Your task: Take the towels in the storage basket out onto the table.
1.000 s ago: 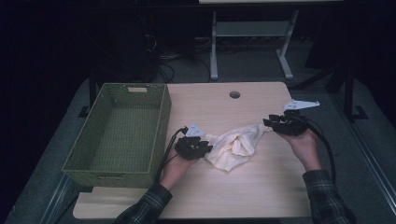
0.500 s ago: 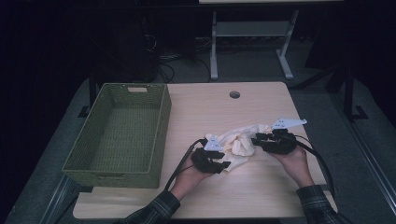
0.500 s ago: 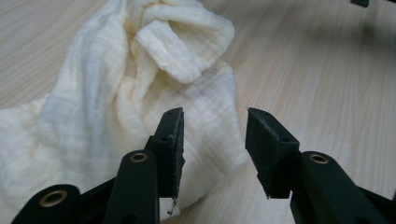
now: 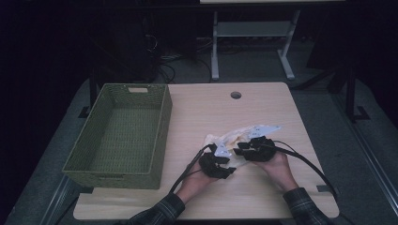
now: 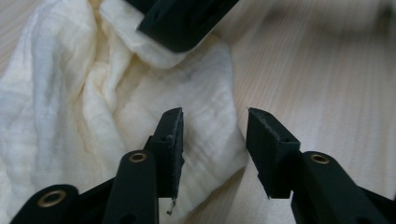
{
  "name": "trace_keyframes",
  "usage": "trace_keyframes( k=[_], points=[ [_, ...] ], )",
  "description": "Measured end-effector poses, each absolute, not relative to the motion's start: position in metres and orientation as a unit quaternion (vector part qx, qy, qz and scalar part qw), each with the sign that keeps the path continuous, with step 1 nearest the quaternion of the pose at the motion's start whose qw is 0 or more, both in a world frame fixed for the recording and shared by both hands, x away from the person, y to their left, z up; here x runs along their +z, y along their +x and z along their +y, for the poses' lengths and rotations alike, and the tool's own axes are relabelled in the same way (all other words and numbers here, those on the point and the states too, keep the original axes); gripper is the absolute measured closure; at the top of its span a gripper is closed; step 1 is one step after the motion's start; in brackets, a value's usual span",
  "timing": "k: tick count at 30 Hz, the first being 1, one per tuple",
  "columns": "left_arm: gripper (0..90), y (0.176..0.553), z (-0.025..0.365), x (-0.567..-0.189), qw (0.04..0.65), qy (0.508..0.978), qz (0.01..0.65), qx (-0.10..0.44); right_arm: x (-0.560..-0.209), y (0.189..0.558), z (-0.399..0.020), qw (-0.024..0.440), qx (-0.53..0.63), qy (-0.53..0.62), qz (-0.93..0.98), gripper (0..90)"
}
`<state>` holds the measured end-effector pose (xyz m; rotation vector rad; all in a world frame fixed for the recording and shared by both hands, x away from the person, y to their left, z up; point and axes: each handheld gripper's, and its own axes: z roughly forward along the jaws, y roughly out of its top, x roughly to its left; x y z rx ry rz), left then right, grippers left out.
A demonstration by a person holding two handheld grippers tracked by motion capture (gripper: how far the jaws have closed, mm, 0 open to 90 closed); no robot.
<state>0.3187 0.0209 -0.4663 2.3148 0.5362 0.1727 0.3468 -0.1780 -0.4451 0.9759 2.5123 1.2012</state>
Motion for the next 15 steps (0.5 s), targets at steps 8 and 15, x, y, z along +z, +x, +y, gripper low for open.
trace_keyframes(
  k=[8, 15],
  points=[
    [75.0, 0.321, 0.021, -0.468, 0.365, 0.902, 0.215, 0.079, -0.464, 0.354, -0.168, 0.092, 0.378, 0.332, 0.859, 61.2],
    [79.0, 0.323, 0.022, -0.468, 0.365, 0.902, 0.217, 0.077, -0.469, 0.355, -0.165, 0.109, 0.363, 0.328, 0.865, 80.9]
  ],
)
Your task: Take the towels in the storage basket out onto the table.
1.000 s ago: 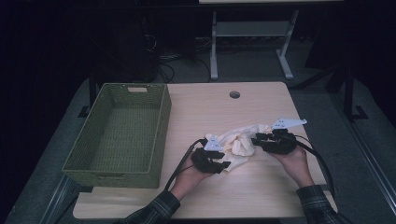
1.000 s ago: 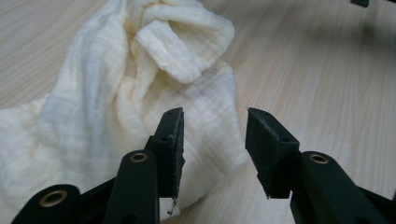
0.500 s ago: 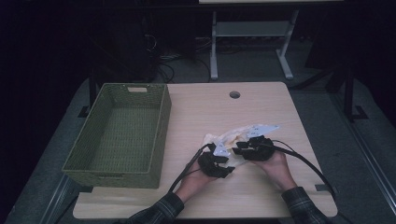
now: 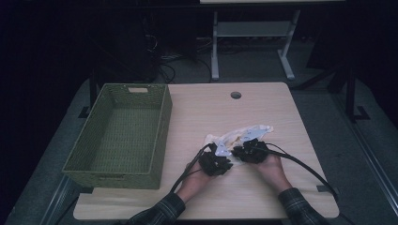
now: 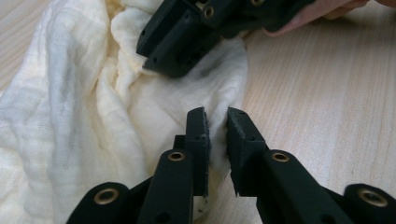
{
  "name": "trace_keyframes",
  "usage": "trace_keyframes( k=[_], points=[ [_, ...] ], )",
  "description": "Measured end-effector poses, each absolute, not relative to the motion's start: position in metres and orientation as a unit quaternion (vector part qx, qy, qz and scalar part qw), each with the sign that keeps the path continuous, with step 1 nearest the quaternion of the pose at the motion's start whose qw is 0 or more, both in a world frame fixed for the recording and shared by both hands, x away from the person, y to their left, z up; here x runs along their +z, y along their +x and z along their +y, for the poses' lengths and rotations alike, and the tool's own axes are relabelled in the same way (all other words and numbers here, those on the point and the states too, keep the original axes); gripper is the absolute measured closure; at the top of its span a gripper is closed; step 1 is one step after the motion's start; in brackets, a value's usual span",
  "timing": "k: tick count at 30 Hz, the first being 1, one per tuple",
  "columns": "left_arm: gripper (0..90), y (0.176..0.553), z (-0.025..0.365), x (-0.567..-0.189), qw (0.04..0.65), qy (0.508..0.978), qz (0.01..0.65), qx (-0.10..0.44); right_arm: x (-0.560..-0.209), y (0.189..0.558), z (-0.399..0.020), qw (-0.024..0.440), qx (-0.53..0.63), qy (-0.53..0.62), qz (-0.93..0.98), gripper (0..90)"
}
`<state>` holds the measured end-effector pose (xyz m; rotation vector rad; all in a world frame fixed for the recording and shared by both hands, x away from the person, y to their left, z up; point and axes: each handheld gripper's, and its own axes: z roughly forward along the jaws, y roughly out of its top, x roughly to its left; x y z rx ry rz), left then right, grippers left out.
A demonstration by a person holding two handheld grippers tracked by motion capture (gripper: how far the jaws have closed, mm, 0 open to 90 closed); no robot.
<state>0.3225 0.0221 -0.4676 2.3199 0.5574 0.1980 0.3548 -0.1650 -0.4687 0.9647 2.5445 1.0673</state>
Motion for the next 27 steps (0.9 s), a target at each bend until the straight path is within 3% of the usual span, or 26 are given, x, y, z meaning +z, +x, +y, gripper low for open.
trace_keyframes(
  k=[4, 11, 27],
  points=[
    [84.3, 0.324, 0.025, -0.465, 0.372, 0.899, 0.221, 0.072, -0.466, 0.353, -0.167, 0.114, 0.365, 0.326, 0.865, 85.7],
    [85.4, 0.326, 0.038, -0.450, 0.393, 0.887, 0.232, 0.065, -0.446, 0.348, -0.183, 0.120, 0.389, 0.323, 0.854, 86.3],
    [85.7, 0.341, 0.091, -0.421, 0.424, 0.849, 0.298, 0.097, -0.426, 0.329, -0.267, 0.142, 0.434, 0.361, 0.813, 86.1]
  ],
)
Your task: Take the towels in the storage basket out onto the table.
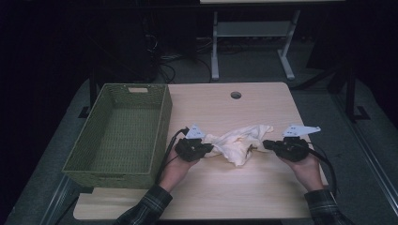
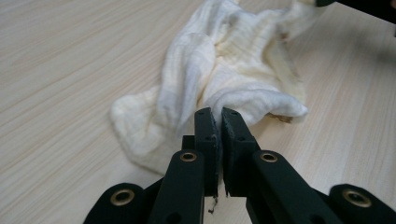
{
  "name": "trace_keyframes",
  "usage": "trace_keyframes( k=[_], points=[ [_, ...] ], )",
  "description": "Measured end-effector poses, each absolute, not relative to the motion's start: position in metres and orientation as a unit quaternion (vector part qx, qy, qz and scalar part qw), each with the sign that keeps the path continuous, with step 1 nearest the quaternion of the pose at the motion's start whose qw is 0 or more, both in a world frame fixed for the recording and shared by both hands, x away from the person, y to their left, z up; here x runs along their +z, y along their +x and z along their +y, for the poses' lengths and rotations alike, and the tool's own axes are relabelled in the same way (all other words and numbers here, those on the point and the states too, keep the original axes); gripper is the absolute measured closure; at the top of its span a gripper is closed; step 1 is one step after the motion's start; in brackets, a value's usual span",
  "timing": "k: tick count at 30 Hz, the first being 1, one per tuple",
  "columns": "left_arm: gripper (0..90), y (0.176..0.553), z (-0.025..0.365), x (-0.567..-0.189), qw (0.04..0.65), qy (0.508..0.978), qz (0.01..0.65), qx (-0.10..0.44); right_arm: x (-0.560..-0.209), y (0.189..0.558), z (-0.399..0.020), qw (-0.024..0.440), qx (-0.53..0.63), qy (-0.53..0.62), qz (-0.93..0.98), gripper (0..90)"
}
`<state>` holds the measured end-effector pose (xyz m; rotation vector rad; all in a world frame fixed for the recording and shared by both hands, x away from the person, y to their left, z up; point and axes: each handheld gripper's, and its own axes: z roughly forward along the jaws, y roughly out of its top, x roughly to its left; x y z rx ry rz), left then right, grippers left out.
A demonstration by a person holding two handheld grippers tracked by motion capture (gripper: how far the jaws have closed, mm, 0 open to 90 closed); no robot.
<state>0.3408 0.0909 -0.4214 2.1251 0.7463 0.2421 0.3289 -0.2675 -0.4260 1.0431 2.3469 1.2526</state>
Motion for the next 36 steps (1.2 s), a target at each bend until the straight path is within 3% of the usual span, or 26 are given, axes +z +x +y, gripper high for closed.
trace_keyframes(
  k=[11, 26, 31, 36],
  points=[
    [85.7, 0.326, 0.103, -0.416, 0.417, 0.853, 0.302, 0.087, -0.432, 0.293, -0.307, 0.138, 0.426, 0.369, 0.814, 86.2],
    [84.1, 0.295, 0.104, -0.432, 0.385, 0.875, 0.291, 0.043, -0.457, 0.245, -0.306, 0.097, 0.399, 0.365, 0.835, 85.6],
    [61.2, 0.294, 0.103, -0.430, 0.389, 0.872, 0.291, 0.054, -0.454, 0.244, -0.308, 0.099, 0.413, 0.371, 0.826, 70.1],
    [52.7, 0.302, 0.101, -0.426, 0.396, 0.867, 0.295, 0.066, -0.449, 0.253, -0.309, 0.112, 0.421, 0.377, 0.818, 63.4]
  ],
)
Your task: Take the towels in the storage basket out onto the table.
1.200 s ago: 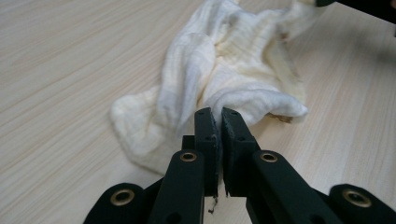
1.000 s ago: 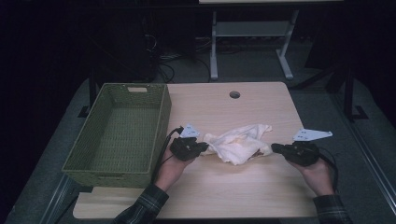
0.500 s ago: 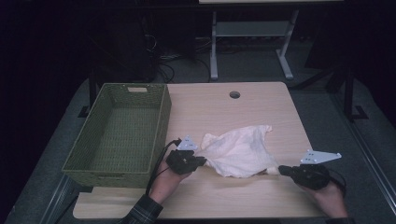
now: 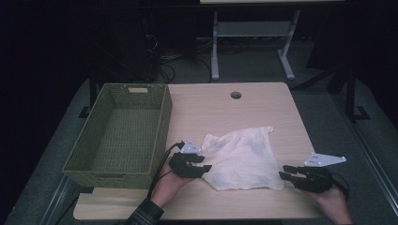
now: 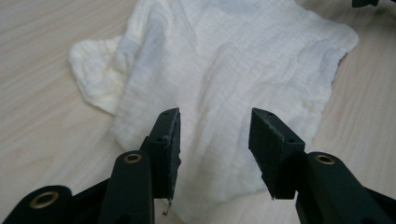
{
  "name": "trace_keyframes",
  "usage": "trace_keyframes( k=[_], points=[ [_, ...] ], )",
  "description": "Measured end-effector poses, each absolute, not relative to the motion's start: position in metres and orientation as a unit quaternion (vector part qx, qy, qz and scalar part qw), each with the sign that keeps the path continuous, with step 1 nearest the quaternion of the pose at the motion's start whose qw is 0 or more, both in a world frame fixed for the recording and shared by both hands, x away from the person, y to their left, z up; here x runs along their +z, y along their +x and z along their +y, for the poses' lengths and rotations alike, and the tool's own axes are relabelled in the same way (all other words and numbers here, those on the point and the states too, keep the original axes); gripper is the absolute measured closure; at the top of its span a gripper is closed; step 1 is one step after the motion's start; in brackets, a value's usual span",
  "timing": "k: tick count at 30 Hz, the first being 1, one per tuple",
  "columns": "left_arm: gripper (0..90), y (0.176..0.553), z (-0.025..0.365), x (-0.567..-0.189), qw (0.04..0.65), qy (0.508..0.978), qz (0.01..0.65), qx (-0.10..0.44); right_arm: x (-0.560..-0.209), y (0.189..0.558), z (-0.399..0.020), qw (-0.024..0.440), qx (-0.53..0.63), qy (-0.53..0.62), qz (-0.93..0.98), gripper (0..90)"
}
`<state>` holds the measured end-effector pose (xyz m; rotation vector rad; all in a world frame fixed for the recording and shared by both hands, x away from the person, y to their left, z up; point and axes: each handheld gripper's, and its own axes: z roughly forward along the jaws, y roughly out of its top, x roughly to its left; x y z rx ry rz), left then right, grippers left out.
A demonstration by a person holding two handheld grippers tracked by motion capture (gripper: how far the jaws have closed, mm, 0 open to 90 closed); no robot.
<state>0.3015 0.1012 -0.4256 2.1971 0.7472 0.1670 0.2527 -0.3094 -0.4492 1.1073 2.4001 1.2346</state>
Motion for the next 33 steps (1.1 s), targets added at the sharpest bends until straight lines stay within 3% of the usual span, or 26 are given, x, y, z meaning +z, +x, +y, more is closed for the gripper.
trace_keyframes(
  k=[8, 23, 33],
  points=[
    [50.0, 0.330, 0.098, -0.424, 0.392, 0.859, 0.319, 0.086, -0.441, 0.275, -0.301, 0.120, 0.427, 0.386, 0.809, 61.8],
    [57.6, 0.382, 0.094, -0.428, 0.377, 0.848, 0.345, 0.139, -0.427, 0.324, -0.292, 0.153, 0.432, 0.391, 0.798, 62.9],
    [57.2, 0.418, 0.080, -0.444, 0.372, 0.847, 0.356, 0.128, -0.425, 0.359, -0.292, 0.164, 0.430, 0.401, 0.792, 63.0]
  ],
)
